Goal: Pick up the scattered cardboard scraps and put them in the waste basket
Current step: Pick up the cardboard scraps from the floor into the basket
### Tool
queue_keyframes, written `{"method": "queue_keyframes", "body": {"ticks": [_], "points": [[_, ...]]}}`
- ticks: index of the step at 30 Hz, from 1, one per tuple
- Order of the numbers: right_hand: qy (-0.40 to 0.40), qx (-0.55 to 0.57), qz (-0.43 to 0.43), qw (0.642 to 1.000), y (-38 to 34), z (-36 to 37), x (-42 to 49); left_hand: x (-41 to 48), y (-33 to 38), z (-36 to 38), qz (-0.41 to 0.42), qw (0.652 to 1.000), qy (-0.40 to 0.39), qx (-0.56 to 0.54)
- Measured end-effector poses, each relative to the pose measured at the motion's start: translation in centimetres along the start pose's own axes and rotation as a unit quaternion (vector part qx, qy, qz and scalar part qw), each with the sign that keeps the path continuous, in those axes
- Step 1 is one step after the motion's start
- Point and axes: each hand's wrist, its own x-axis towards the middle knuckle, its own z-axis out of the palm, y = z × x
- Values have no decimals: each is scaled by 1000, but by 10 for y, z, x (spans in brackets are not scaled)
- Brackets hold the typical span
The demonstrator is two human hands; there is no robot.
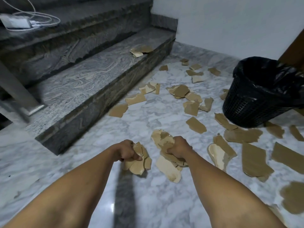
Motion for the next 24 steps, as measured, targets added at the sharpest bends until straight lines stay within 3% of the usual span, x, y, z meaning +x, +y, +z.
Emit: {"method": "queue_keyframes", "body": {"ticks": [3,6,10,13,21,24], "points": [[26,198,22,980,8,-17,-11,-4,17,18,19,999,-27,-8],[73,320,67,942,22,-49,-21,2,33,46,38,998,-50,-16],[97,418,123,895,51,-73,-28,14,51,90,89,990,-24,107],[96,407,142,897,69,-66,-32,11,62,112,103,969,20,222],[79,334,108,933,62,-47,-42,26,56,126,43,989,59,127],[45,293,83,951,54,-44,-35,25,55,126,29,989,45,137]]}}
